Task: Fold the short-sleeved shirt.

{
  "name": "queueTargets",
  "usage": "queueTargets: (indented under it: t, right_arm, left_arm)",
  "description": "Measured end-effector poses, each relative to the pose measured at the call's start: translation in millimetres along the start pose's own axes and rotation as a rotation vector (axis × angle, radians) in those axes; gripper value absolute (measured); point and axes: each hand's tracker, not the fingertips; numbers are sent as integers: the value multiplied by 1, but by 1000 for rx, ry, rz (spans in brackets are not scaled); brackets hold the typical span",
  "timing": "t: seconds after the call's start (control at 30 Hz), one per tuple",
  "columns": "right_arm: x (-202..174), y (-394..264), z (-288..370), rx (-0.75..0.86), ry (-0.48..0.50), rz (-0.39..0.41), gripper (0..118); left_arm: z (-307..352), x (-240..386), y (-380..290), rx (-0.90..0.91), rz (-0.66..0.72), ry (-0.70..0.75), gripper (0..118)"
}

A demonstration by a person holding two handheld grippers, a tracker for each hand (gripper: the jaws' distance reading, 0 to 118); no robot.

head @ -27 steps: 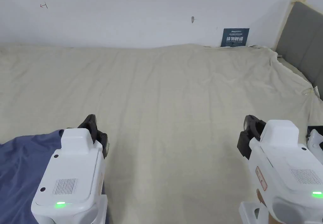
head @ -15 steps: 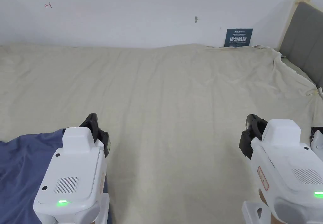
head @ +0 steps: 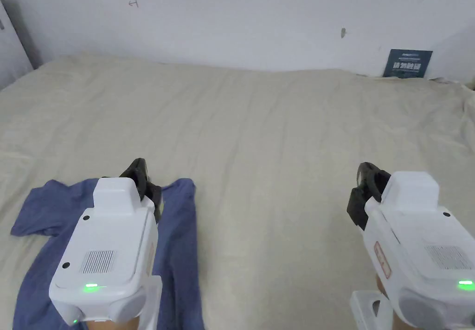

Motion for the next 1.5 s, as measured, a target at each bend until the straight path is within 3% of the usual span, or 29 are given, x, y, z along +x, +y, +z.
queueTargets:
  t: [0.33,0.73,0.97,1.13,1.5]
  right_arm:
    - [-88,3,-22,-7,215,9,0]
    - [-147,-12,-28,-42,367,23,0]
    - [-146,-11,-25,-44,374,37,0]
    - [-130,-8,-28,-43,341,44,0]
    - [-77,-23,-47,-58,257,44,0]
  left_arm:
    - [35,-91,0,-4,-30,225,2]
    - [77,-156,-7,-33,-34,396,2]
    - [75,-164,-12,-49,-26,410,2]
    - [52,-161,-17,-80,31,331,2]
    - [-68,-157,-72,-555,258,139,4]
